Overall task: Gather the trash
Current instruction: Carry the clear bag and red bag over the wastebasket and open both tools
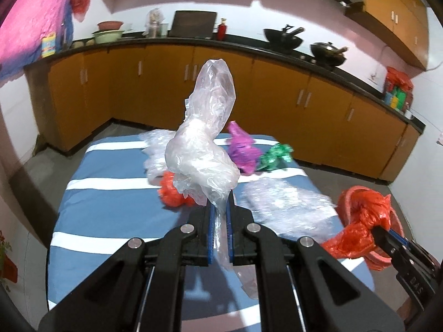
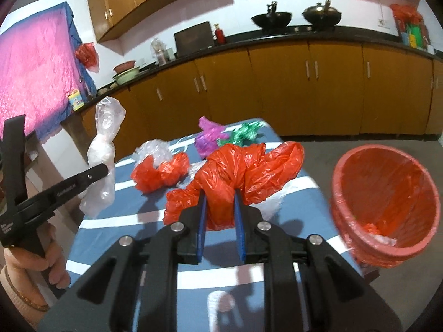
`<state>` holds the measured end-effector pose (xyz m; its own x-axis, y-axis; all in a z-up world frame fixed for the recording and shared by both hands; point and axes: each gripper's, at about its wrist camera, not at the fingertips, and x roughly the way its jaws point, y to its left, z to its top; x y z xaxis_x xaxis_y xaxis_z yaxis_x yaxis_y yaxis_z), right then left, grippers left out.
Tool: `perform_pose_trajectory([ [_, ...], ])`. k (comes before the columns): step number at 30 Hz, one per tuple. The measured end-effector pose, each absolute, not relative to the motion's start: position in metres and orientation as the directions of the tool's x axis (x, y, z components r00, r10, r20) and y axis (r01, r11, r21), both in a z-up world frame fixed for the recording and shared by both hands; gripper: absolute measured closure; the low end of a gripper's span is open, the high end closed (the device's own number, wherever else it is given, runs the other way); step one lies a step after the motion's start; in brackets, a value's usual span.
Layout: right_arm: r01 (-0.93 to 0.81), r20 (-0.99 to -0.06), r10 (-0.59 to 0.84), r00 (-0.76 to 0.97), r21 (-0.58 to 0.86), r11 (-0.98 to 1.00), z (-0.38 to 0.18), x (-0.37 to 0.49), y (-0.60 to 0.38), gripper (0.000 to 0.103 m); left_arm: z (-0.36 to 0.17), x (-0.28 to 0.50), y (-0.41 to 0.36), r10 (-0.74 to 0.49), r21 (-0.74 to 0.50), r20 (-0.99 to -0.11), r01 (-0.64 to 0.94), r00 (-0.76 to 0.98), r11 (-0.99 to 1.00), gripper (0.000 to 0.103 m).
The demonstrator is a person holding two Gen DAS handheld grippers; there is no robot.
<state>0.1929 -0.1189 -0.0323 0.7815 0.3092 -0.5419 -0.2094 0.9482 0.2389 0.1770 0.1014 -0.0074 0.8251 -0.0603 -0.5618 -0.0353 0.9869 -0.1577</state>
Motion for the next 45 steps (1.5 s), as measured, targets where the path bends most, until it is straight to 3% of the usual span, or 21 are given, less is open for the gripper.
perform_pose_trajectory([
  [13,-0.060,-0.489,0.152,0.859,0.199,0.978,-0.009,0.182,-0.208,0.084,0.009,0.181,0.025,-0.146,-0.126,-0.541,0.092,0.828,0.988,0.096],
  [27,0.140,-0.523,-0.044,0.851,0.144,0.980,-0.029,0.190,-0.315,0.084,-0.004,0.188,-0.077,-0.281,-0.121,-0.580,0.260,0.764,0.958,0.096],
  [45,0.190,-0.572,-0.100,0.814,0.100,0.977,-0.063,0.217,-0.378,0.084,-0.057,0.206,-0.188,-0.413,-0.166,-0.661,0.415,0.627,0.894,0.096],
])
